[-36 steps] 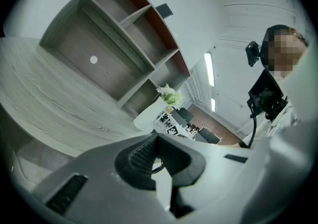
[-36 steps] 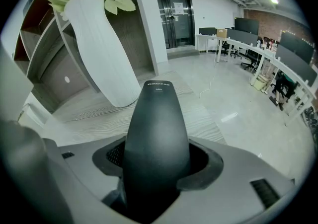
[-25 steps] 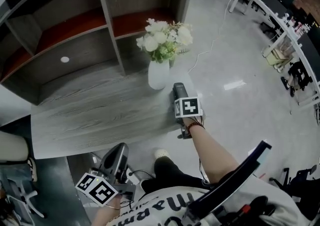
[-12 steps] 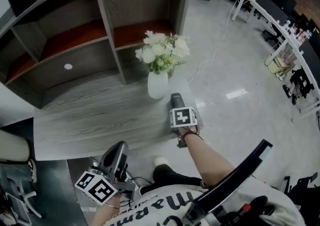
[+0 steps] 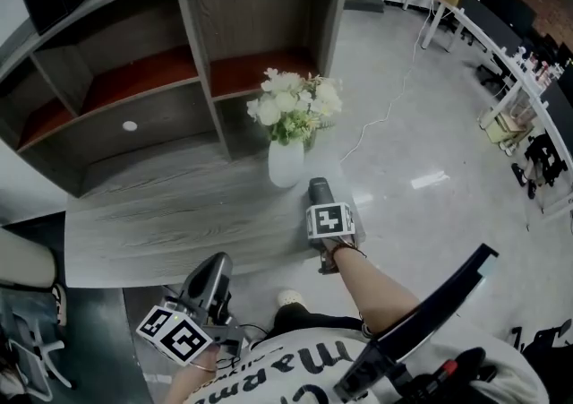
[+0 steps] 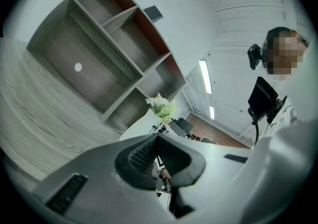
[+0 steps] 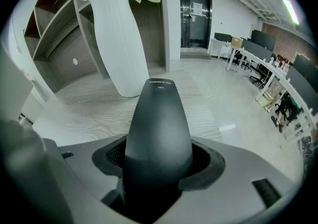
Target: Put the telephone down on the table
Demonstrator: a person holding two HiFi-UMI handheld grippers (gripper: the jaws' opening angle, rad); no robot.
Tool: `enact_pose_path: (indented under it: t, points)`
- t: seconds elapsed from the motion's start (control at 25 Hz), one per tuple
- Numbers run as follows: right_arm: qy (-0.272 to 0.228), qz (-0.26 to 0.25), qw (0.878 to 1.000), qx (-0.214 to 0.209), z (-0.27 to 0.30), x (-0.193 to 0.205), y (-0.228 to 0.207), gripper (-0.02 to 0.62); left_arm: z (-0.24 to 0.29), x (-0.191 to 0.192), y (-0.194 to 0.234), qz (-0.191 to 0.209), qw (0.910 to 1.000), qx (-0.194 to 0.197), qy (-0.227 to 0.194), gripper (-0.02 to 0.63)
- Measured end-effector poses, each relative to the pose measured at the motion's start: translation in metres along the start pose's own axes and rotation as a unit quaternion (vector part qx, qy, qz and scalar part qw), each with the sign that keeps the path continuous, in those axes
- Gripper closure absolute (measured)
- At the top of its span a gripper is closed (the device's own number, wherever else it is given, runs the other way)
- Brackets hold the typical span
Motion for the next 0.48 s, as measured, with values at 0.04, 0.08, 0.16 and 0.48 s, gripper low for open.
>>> enact_pose_path:
  t: [0.04,0.08,0.16,0.48]
  points:
    - [0.000,-0.001,1.000,-0.002,0.0005,-0.0001,0.0001,0.299,0.0016,-0.0005,-0.0006,0.001,1.0000,0.000,-0.001,0.597]
    - [-0.001,-0.002,1.000,-0.004,0.0011,-0.0004,0.0002,0.298,0.0031,-0.0010,-0.0012,0.002,1.0000,0.001,-0.002,0.597]
    - [-0.004,-0.006,1.000,-0.005,0.0012,-0.0009,0.0005,0.298,0.0052,-0.0015,-0.0027,0.004,1.0000,0.002,-0.002,0.597]
    - [-0.011,-0.041,0.999,-0.009,-0.0009,-0.0023,0.0011,0.289,0.0110,-0.0018,-0.0038,0.001,1.0000,0.001,-0.008,0.597]
Point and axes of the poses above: the fingertips, and each gripper's own axes: z forward along the fingers, y to its left, x out of its underside, the point moved 5 cm from there along -z, backward along the fingers, and after that the axes turned 2 degrees about -z, right-handed, at the moved point
